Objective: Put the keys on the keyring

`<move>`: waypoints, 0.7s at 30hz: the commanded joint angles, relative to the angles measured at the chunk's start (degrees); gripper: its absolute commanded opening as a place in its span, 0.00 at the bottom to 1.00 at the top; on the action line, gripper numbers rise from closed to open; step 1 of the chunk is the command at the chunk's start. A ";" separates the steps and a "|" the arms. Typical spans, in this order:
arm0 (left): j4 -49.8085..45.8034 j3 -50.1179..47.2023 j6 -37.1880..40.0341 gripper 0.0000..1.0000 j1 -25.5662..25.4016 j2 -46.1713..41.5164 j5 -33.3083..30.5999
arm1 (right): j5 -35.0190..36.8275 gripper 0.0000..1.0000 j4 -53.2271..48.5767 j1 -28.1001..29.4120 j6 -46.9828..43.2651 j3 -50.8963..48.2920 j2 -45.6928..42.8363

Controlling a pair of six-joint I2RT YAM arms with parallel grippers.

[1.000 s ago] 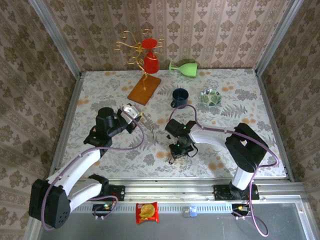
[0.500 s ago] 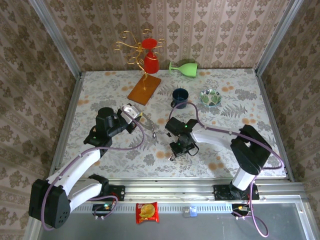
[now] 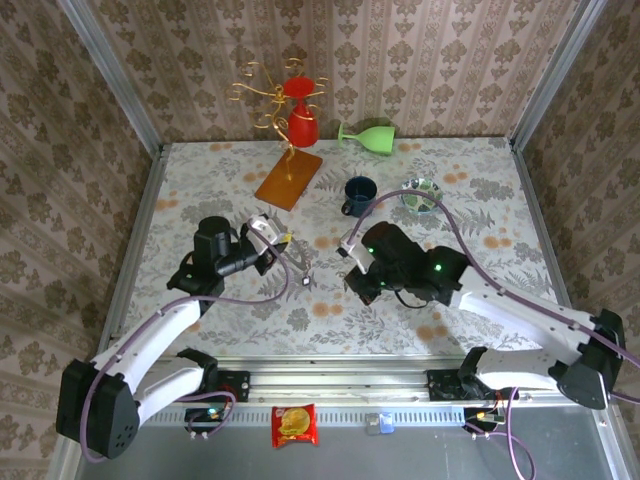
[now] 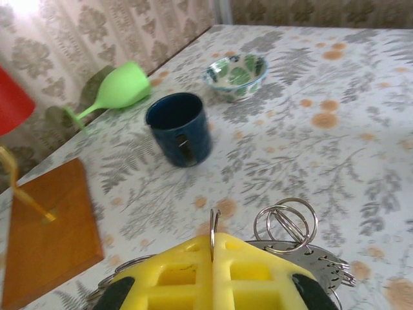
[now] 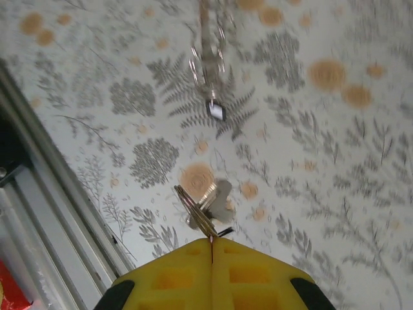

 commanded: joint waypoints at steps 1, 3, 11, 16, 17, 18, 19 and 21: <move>0.59 3.08 -0.11 0.00 -2.40 -1.69 10.28 | -1.51 0.00 5.63 -0.33 -7.32 -1.73 -1.50; 1.36 3.23 -1.05 0.00 -3.08 -1.62 13.01 | 1.15 0.00 5.66 -0.46 -7.87 -0.69 -0.72; 4.02 3.60 -7.15 0.00 -7.48 -0.30 2.42 | 12.14 0.00 -2.34 -0.06 -4.45 9.33 11.22; 2.67 4.61 -9.21 0.00 -9.00 0.97 -0.06 | 17.79 0.00 -0.69 1.87 -4.80 13.03 15.36; 2.36 4.71 -9.48 0.00 -9.18 1.26 -0.46 | 17.52 0.00 0.36 2.22 -5.35 13.12 15.37; 1.99 4.89 -9.71 0.00 -9.20 1.55 -0.93 | 16.69 0.00 1.90 2.53 -5.92 12.74 15.00; 1.56 5.03 -9.74 0.00 -9.28 1.76 -1.41 | 15.68 0.00 2.93 2.61 -6.18 12.14 14.46; 0.77 5.13 -9.82 0.00 -9.29 2.38 -2.46 | 12.26 0.00 7.49 2.63 -6.79 10.12 12.93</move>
